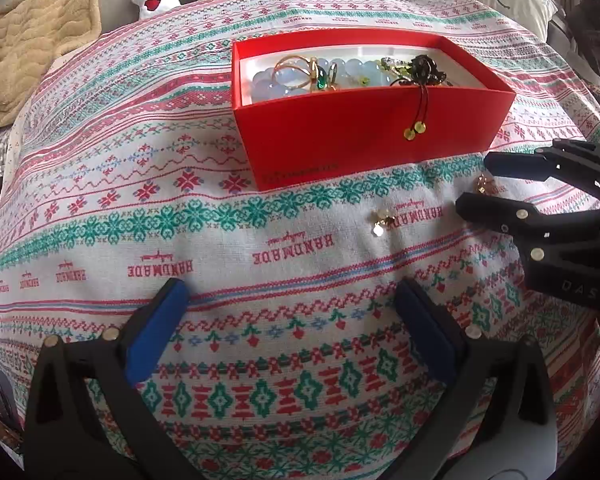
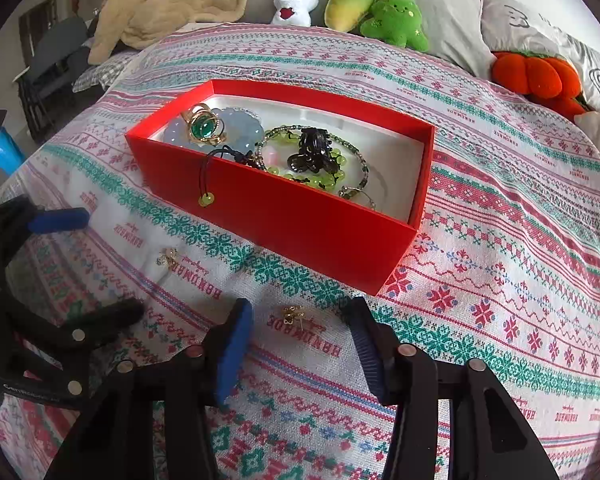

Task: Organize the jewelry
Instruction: 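Grasp one gold stud with the left tool while the right tool grasps the other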

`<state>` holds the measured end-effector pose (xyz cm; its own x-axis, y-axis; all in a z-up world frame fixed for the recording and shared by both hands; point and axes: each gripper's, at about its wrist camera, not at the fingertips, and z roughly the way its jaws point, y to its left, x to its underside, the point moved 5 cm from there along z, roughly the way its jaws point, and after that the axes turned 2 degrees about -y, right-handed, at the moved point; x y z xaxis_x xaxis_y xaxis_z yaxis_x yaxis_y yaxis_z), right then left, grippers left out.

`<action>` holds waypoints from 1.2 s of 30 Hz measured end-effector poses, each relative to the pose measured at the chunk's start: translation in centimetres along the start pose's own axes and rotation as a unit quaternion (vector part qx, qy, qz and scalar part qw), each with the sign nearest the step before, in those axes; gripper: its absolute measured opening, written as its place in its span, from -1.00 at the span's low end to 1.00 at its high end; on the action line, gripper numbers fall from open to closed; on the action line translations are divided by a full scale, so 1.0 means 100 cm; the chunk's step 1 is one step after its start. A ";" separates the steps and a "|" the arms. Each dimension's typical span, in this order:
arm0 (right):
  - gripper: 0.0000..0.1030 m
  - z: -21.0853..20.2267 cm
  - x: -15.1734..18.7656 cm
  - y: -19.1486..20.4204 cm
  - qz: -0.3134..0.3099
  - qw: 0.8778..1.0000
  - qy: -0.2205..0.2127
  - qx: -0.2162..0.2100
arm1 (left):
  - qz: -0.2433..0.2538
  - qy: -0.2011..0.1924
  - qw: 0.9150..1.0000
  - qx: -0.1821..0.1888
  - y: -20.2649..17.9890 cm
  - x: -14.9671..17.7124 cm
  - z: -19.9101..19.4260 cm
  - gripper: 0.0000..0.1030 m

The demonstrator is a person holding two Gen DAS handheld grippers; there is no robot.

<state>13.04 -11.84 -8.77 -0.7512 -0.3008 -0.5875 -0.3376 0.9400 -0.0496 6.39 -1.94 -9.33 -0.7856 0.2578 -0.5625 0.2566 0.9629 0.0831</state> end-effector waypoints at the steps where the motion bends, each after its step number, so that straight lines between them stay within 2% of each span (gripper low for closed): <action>1: -0.12 -0.001 0.000 0.002 0.000 1.000 0.000 0.000 | 0.000 0.002 1.000 -0.001 0.000 -0.001 0.000 1.00; 4: -0.29 -0.002 0.000 0.002 -0.001 1.000 -0.002 -0.003 | 0.001 0.011 1.000 0.001 0.000 -0.003 0.000 1.00; 9: -0.44 -0.003 0.000 0.003 -0.004 1.000 -0.002 -0.006 | 0.001 0.009 1.000 0.018 -0.003 -0.009 -0.001 1.00; 12: -0.64 -0.004 0.000 0.005 -0.008 1.000 -0.002 -0.009 | 0.001 0.000 0.999 0.034 -0.006 -0.013 -0.004 0.96; 14: -0.79 -0.005 0.001 0.007 -0.010 1.000 0.000 -0.012 | -0.003 -0.005 0.999 0.045 -0.008 -0.015 -0.006 0.82; 15: -0.80 -0.006 0.001 0.008 -0.012 1.000 0.001 -0.013 | -0.004 -0.006 0.999 0.049 -0.009 -0.017 -0.007 0.77; 20: -0.80 -0.011 0.003 0.007 -0.007 1.000 0.002 -0.016 | -0.007 -0.005 0.997 0.075 -0.017 -0.023 -0.006 0.16; 22: -0.80 -0.015 0.003 0.006 -0.003 1.000 0.003 -0.017 | -0.001 -0.004 0.997 0.083 -0.022 -0.025 -0.006 0.01; 27: -0.80 -0.022 0.005 0.005 0.002 1.000 0.002 -0.023 | 0.006 0.002 0.996 0.084 -0.029 -0.028 -0.001 -0.10; 32: -0.80 -0.026 0.006 0.003 0.007 1.000 0.003 -0.022 | 0.005 0.005 0.997 0.079 -0.032 -0.032 0.003 -0.42; 36: -0.80 -0.027 0.006 0.000 0.013 1.000 0.007 -0.019 | 0.023 0.009 0.997 0.074 -0.039 -0.032 0.003 -0.67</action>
<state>11.11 -12.44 -6.93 -0.7672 -0.2791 -0.5775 -0.3394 0.9406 -0.0037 8.12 -6.53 -8.10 -0.7806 0.3036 -0.5463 0.3719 0.9281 -0.0157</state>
